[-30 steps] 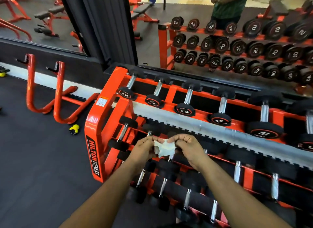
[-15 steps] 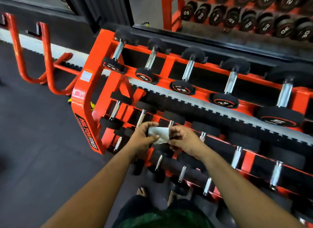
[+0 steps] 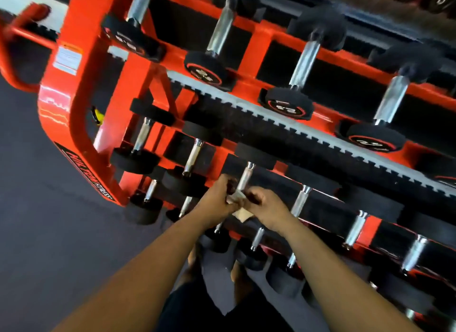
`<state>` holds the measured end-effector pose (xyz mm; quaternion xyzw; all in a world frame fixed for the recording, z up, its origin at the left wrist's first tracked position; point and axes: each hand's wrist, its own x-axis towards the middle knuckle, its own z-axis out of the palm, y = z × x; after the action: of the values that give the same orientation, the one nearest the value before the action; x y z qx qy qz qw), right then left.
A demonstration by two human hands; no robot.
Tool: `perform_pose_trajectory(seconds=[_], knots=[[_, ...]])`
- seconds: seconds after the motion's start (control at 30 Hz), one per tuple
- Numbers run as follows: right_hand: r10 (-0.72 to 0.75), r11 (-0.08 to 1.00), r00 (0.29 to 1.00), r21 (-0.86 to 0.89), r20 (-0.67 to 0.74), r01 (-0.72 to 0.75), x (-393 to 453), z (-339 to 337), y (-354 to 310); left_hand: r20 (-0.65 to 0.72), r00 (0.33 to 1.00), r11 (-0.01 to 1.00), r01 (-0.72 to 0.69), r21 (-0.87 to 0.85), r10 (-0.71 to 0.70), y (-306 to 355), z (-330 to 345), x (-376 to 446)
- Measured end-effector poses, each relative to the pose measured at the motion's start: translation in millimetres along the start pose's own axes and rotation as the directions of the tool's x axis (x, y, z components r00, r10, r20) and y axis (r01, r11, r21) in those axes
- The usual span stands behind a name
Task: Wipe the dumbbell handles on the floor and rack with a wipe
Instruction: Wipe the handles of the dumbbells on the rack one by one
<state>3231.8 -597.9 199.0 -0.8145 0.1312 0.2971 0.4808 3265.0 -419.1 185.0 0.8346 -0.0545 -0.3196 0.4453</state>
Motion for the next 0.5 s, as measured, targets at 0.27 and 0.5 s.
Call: perform_pose_trajectory(seconds=[0.27, 0.5], knots=[[0.286, 0.941, 0.925, 0.258, -0.249, -0.221, 45.5, 23.7, 54.5, -0.228, 0.97, 0.99, 0.105, 0.092, -0.082, -53.2, 43.6, 21.8], [0.528, 0.764, 0.738, 0.614, -0.421, -0.196, 97.3, 36.5, 95.4, -0.2, 0.962, 0.959, 0.221, 0.177, -0.184, -74.8, 99.0, 20.7]])
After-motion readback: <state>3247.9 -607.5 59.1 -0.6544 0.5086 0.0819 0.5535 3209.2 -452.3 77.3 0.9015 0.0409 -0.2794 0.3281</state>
